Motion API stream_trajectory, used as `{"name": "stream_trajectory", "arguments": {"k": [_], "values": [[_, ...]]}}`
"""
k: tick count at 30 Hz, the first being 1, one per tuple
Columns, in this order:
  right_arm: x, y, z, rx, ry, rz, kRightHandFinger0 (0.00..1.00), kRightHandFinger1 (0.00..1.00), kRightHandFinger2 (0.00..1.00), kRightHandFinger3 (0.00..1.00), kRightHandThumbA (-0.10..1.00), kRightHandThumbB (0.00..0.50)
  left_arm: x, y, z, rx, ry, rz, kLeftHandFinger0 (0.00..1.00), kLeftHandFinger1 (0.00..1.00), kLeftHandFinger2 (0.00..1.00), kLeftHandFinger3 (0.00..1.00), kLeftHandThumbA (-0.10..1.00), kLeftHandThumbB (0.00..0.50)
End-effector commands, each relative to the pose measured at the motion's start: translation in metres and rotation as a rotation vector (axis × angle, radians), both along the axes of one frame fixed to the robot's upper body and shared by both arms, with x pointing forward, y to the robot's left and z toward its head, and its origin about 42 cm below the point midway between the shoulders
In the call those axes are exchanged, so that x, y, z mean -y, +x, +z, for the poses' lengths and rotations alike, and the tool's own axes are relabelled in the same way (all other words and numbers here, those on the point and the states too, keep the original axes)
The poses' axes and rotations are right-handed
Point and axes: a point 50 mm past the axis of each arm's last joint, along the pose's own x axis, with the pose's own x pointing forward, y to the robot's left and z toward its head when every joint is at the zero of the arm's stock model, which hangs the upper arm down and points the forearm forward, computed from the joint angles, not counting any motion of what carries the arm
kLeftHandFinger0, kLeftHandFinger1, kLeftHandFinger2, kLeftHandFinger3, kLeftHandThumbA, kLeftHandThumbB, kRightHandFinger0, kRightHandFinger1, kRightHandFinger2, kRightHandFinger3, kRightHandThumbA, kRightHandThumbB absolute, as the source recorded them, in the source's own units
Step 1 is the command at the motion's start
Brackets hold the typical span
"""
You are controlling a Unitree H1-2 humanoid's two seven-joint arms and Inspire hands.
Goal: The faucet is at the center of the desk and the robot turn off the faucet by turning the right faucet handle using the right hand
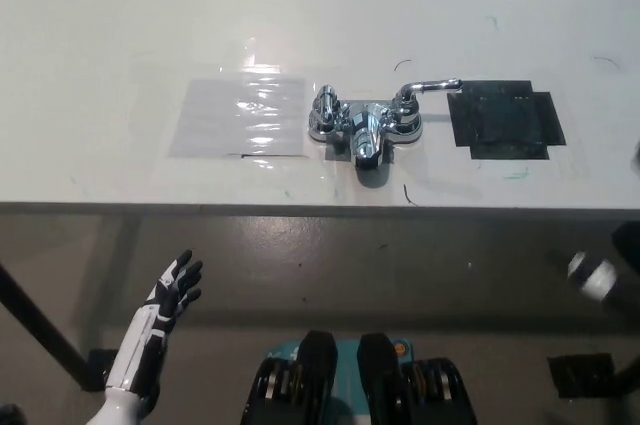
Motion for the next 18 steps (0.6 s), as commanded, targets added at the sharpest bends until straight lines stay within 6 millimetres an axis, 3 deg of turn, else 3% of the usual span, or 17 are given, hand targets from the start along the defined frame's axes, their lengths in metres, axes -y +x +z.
{"name": "stream_trajectory", "arguments": {"k": [1, 5, 6, 8, 11, 12, 16, 18], "values": [[0.018, 0.050, 0.073, 0.012, -0.036, 0.121, 1.00, 1.00, 1.00, 1.00, 1.00, 0.306, 0.002, 0.004, 0.019, 0.112, 0.005, -0.046, 1.00, 1.00, 1.00, 1.00, 0.98, 0.300], [0.022, 0.104, 0.124, -0.066, -0.129, 0.190, 1.00, 1.00, 1.00, 1.00, 1.00, 0.285, 0.005, 0.008, 0.020, 0.121, 0.010, -0.055, 1.00, 1.00, 1.00, 1.00, 0.98, 0.292], [0.022, 0.106, 0.125, -0.069, -0.132, 0.193, 1.00, 1.00, 1.00, 1.00, 1.00, 0.285, 0.005, 0.008, 0.020, 0.122, 0.011, -0.056, 1.00, 1.00, 1.00, 1.00, 0.98, 0.291], [0.013, 0.136, 0.140, -0.157, -0.147, 0.262, 1.00, 1.00, 1.00, 1.00, 1.00, 0.263, 0.004, 0.007, 0.020, 0.114, 0.012, -0.057, 1.00, 1.00, 1.00, 1.00, 0.98, 0.290], [0.005, 0.168, 0.150, -0.236, -0.166, 0.287, 1.00, 1.00, 1.00, 1.00, 1.00, 0.264, 0.004, 0.008, 0.019, 0.115, 0.014, -0.064, 1.00, 1.00, 1.00, 1.00, 0.98, 0.281], [-0.002, 0.190, 0.153, -0.317, -0.161, 0.316, 1.00, 1.00, 1.00, 1.00, 1.00, 0.272, 0.005, 0.008, 0.019, 0.109, 0.009, -0.065, 1.00, 1.00, 1.00, 1.00, 0.97, 0.287], [-0.011, 0.222, 0.153, -0.416, -0.172, 0.305, 1.00, 1.00, 1.00, 1.00, 1.00, 0.328, 0.007, 0.008, 0.019, 0.105, 0.007, -0.071, 1.00, 1.00, 1.00, 1.00, 0.97, 0.292], [-0.019, 0.238, 0.150, -0.443, -0.172, 0.285, 1.00, 1.00, 1.00, 1.00, 1.00, 0.326, 0.006, 0.008, 0.018, 0.110, 0.019, -0.071, 1.00, 1.00, 1.00, 1.00, 0.97, 0.286]]}}
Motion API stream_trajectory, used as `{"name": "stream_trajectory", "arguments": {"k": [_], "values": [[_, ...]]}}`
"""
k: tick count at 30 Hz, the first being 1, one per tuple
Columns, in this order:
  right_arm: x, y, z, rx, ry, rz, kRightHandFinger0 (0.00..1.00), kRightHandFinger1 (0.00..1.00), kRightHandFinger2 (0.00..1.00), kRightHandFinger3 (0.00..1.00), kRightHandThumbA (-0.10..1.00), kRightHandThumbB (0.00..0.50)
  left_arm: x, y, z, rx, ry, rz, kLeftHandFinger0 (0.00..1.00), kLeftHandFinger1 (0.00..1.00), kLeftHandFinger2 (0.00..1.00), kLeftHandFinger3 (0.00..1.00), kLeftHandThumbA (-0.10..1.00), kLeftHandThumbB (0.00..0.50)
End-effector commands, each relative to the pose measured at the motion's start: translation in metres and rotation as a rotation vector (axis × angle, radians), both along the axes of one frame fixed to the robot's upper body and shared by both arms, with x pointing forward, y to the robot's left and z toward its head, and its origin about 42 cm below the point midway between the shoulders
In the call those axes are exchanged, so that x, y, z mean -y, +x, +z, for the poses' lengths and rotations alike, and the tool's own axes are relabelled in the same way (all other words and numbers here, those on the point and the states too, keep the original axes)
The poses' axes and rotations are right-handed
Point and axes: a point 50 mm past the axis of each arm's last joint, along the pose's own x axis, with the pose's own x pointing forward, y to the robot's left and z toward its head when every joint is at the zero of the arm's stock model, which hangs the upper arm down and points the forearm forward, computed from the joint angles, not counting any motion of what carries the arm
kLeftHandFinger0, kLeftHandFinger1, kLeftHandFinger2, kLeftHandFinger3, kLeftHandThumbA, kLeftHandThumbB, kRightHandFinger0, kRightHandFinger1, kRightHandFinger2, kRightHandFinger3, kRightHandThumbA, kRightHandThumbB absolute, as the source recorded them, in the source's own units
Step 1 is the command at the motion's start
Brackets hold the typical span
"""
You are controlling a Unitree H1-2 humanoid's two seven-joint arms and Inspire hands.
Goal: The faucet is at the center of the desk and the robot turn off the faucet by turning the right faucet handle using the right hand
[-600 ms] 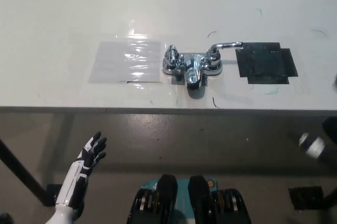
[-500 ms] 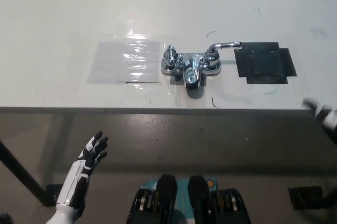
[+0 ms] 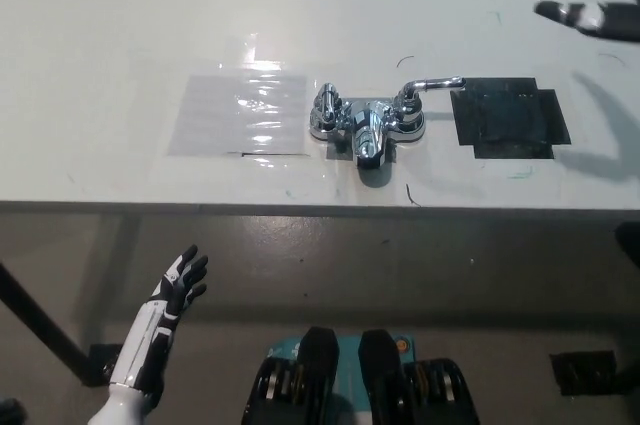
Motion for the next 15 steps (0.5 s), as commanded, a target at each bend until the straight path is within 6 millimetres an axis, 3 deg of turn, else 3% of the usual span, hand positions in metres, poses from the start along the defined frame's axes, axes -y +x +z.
{"name": "stream_trajectory", "arguments": {"k": [1, 6, 9, 15], "values": [[-0.025, 0.047, 0.033, -0.153, -0.069, 0.095, 1.00, 1.00, 1.00, 1.00, 1.00, 0.341, 0.002, 0.005, 0.016, 0.093, 0.021, -0.057, 1.00, 1.00, 1.00, 1.00, 0.98, 0.293], [-0.042, 0.071, 0.025, -0.258, -0.183, 0.084, 1.00, 1.00, 1.00, 1.00, 1.00, 0.377, 0.004, 0.006, 0.015, 0.089, 0.018, -0.067, 1.00, 1.00, 1.00, 1.00, 0.98, 0.296], [-0.052, 0.078, 0.018, -0.284, -0.257, 0.084, 1.00, 1.00, 1.00, 1.00, 1.00, 0.387, 0.004, 0.006, 0.015, 0.080, 0.020, -0.068, 1.00, 1.00, 1.00, 1.00, 0.98, 0.327], [-0.069, 0.088, 0.006, -0.303, -0.516, 0.066, 1.00, 1.00, 1.00, 1.00, 1.00, 0.448, 0.004, 0.005, 0.013, 0.090, 0.022, -0.074, 1.00, 1.00, 1.00, 1.00, 0.98, 0.297]]}}
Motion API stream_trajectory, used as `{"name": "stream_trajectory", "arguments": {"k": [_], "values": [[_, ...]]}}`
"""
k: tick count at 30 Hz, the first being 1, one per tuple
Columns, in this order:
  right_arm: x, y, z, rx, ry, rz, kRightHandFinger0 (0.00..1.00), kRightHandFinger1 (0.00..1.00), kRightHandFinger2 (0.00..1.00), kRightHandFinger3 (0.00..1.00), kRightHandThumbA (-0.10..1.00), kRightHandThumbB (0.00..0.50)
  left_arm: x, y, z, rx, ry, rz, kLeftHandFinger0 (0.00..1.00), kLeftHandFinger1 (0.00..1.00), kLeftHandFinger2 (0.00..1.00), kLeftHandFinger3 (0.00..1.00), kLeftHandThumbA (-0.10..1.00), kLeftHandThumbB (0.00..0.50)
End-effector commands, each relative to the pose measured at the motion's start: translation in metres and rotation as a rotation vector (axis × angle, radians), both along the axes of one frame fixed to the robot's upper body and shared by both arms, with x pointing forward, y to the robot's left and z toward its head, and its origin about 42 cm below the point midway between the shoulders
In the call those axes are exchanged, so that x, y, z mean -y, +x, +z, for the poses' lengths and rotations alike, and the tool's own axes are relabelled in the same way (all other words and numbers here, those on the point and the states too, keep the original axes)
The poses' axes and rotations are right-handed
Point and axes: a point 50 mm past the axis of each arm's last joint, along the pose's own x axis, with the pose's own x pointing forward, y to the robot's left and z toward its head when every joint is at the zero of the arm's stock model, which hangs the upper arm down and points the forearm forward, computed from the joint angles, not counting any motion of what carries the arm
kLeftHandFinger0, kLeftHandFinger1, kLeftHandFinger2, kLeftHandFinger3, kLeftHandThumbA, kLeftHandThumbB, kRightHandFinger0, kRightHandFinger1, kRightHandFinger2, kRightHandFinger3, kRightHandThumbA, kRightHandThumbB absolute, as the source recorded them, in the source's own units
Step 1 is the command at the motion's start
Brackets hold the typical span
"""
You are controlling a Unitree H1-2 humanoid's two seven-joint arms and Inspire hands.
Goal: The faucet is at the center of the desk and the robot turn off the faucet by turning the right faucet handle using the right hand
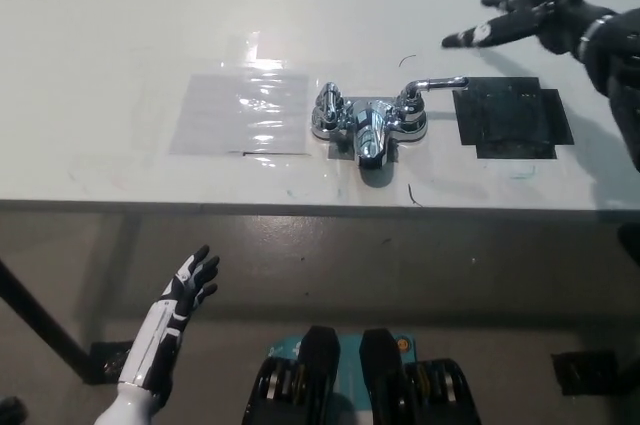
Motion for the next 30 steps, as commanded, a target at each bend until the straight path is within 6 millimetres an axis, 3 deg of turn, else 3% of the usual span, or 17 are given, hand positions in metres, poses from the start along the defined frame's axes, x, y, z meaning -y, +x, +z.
{"name": "stream_trajectory", "arguments": {"k": [1, 2, 8, 14, 21, 23, 25, 30], "values": [[-0.016, 0.011, 0.035, 0.109, -0.217, 0.072, 1.00, 1.00, 1.00, 1.00, 1.00, 0.425, -0.002, 0.004, 0.012, 0.073, 0.014, -0.039, 1.00, 1.00, 1.00, 1.00, 0.97, 0.303], [-0.015, 0.011, 0.032, 0.104, -0.223, 0.067, 1.00, 1.00, 1.00, 1.00, 1.00, 0.398, -0.002, 0.004, 0.012, 0.070, 0.013, -0.041, 1.00, 1.00, 1.00, 1.00, 0.98, 0.310], [-0.018, 0.014, 0.018, 0.064, -0.242, 0.047, 1.00, 1.00, 1.00, 1.00, 1.00, 0.418, 0.000, 0.005, 0.012, 0.074, 0.021, -0.041, 1.00, 1.00, 1.00, 1.00, 0.99, 0.335], [-0.022, 0.013, 0.005, 0.047, -0.272, 0.025, 1.00, 1.00, 1.00, 1.00, 1.00, 0.422, 0.001, 0.005, 0.011, 0.074, 0.010, -0.046, 1.00, 1.00, 1.00, 1.00, 0.97, 0.316], [-0.025, 0.013, -0.004, 0.029, -0.280, 0.022, 1.00, 1.00, 1.00, 1.00, 1.00, 0.443, 0.000, 0.005, 0.011, 0.071, 0.014, -0.046, 1.00, 1.00, 1.00, 1.00, 0.98, 0.332], [-0.027, 0.013, -0.002, 0.024, -0.240, 0.026, 1.00, 1.00, 1.00, 1.00, 1.00, 0.422, 0.000, 0.005, 0.012, 0.075, 0.020, -0.046, 1.00, 1.00, 1.00, 1.00, 0.99, 0.334], [-0.030, 0.014, 0.004, -0.001, -0.139, 0.021, 1.00, 1.00, 1.00, 1.00, 1.00, 0.464, 0.000, 0.006, 0.013, 0.081, 0.026, -0.048, 1.00, 1.00, 1.00, 1.00, 0.99, 0.330], [-0.032, 0.014, 0.010, -0.055, 0.023, 0.036, 1.00, 1.00, 1.00, 1.00, 1.00, 0.497, 0.000, 0.006, 0.012, 0.075, 0.022, -0.047, 1.00, 1.00, 1.00, 1.00, 0.98, 0.343]]}}
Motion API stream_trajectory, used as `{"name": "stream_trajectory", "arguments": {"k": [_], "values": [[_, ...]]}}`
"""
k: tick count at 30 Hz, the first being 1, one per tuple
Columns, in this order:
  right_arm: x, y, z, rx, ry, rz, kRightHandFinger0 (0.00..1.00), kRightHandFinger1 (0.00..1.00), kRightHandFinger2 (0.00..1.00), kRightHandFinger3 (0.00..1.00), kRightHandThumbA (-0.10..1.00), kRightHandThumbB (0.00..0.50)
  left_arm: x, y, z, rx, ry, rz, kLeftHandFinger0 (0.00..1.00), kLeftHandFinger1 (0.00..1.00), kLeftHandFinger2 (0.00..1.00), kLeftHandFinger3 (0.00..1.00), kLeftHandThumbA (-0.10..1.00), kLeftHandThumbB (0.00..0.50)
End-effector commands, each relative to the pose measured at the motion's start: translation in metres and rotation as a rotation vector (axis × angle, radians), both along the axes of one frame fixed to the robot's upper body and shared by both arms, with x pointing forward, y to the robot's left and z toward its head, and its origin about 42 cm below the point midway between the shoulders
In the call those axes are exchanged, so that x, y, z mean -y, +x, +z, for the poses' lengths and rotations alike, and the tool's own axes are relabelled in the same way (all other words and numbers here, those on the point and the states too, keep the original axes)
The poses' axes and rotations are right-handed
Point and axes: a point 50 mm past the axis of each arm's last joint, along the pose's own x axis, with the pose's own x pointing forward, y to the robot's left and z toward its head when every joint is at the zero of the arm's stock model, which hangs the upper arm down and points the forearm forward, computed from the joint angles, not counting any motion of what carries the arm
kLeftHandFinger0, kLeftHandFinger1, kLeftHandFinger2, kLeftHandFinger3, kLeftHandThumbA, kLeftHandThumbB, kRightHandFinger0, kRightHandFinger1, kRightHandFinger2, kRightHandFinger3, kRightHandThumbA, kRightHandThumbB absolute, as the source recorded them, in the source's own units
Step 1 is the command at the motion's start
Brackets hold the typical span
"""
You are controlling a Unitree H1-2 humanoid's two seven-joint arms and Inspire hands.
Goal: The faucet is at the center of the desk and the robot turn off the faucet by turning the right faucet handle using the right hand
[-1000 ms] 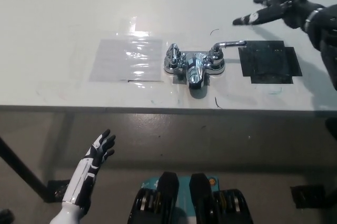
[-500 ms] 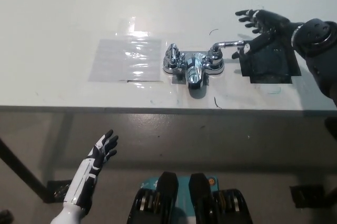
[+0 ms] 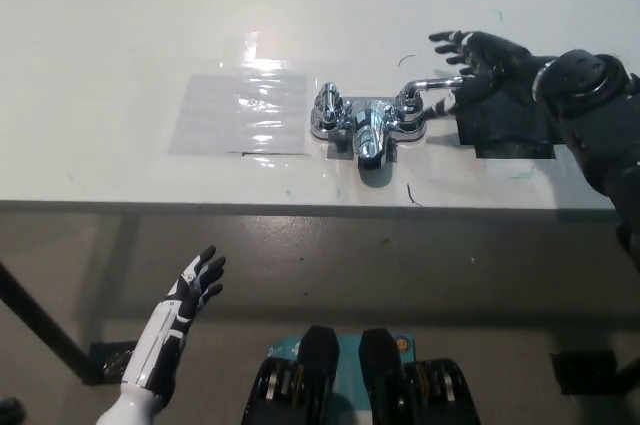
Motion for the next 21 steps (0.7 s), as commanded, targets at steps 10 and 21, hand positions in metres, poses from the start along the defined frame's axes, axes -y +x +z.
{"name": "stream_trajectory", "arguments": {"k": [10, 21], "values": [[-0.013, 0.010, 0.051, 0.017, 0.206, 0.039, 1.00, 1.00, 1.00, 1.00, 1.00, 0.452, -0.001, 0.005, 0.012, 0.059, 0.016, -0.032, 1.00, 1.00, 1.00, 1.00, 0.98, 0.372], [-0.012, 0.007, 0.033, -0.028, 0.234, 0.016, 1.00, 1.00, 1.00, 1.00, 1.00, 0.454, 0.001, 0.005, 0.013, 0.050, 0.019, -0.030, 1.00, 1.00, 1.00, 1.00, 0.98, 0.397]]}}
